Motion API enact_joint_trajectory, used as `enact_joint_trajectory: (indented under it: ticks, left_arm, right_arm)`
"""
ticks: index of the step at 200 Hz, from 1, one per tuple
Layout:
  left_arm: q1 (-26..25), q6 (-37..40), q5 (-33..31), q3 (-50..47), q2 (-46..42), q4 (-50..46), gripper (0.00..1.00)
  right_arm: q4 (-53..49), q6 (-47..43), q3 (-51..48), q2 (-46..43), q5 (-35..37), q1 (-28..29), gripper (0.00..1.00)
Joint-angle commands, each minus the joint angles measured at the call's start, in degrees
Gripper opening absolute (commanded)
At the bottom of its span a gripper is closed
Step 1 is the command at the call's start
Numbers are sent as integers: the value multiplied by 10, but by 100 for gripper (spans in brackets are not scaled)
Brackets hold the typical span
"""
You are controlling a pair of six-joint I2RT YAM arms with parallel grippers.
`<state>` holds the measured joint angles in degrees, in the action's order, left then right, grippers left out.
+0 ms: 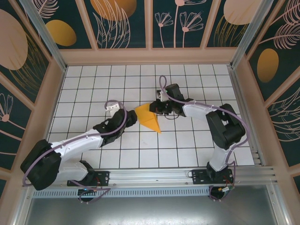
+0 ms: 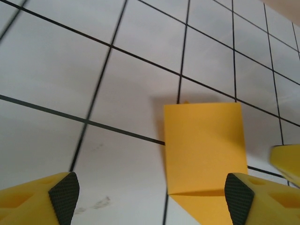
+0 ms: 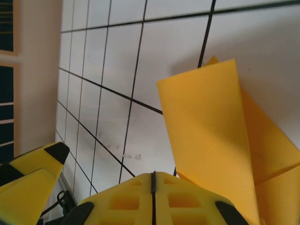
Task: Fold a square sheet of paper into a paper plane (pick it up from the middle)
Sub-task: Fold the wing for the fifth time at the center of the table.
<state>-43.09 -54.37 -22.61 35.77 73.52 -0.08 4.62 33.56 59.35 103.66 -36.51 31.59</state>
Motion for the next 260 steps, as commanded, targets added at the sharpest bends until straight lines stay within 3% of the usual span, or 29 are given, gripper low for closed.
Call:
enact_joint_trajectory:
  ticks: [1,50,141,260]
  left_arm:
    - [13,20,73,24,25,11,84]
    - [33,38,183,57,92,29,85]
    - [86,17,304,70,163,85,86]
    - [104,-49,401,83,263,210,65]
  right_arm:
    - [14,-4,7,28,-20,0,9]
    - [54,-5,-26,65,-32,-38,9]
    - [96,20,-84,98,-18,-53,10]
    - [100,26,-103,115,-1,-53,10]
